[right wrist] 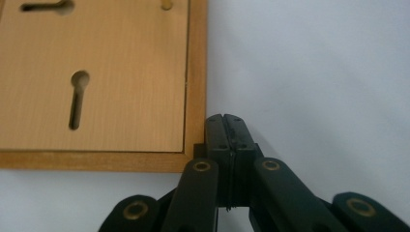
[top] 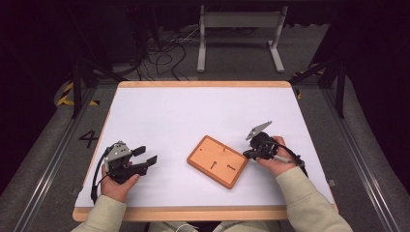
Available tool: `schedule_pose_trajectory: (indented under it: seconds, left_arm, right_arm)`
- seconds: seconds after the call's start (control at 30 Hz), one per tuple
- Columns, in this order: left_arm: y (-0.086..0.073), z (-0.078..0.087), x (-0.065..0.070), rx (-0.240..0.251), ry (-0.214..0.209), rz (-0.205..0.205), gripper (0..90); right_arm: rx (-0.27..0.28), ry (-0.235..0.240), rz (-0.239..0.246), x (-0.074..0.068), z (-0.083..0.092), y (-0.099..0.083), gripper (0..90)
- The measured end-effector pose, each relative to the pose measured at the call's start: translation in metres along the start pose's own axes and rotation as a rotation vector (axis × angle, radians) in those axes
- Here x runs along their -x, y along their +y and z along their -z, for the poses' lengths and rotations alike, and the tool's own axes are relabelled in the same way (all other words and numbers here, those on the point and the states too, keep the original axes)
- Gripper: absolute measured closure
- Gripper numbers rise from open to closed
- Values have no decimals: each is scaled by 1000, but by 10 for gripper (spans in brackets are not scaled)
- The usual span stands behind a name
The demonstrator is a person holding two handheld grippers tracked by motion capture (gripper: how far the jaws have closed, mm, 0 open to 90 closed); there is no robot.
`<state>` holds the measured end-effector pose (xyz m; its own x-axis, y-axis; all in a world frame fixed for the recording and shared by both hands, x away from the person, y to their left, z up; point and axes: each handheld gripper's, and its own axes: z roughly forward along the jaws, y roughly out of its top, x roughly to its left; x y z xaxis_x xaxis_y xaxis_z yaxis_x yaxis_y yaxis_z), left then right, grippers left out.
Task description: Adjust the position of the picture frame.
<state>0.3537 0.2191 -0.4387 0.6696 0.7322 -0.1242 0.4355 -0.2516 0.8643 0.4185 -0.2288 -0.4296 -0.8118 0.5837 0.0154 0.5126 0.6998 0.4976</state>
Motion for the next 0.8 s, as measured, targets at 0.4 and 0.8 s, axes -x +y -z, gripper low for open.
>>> schedule_pose_trajectory:
  seconds: [0.4, 0.8]
  left_arm:
    - [1, 2, 0, -2, -4, 0, 541]
    - [7, -10, 7, -76, -45, -18, 892]
  right_arm:
    - [-10, 55, 57, -47, 1, -3, 900]
    - [17, 128, 157, -88, -11, 5, 900]
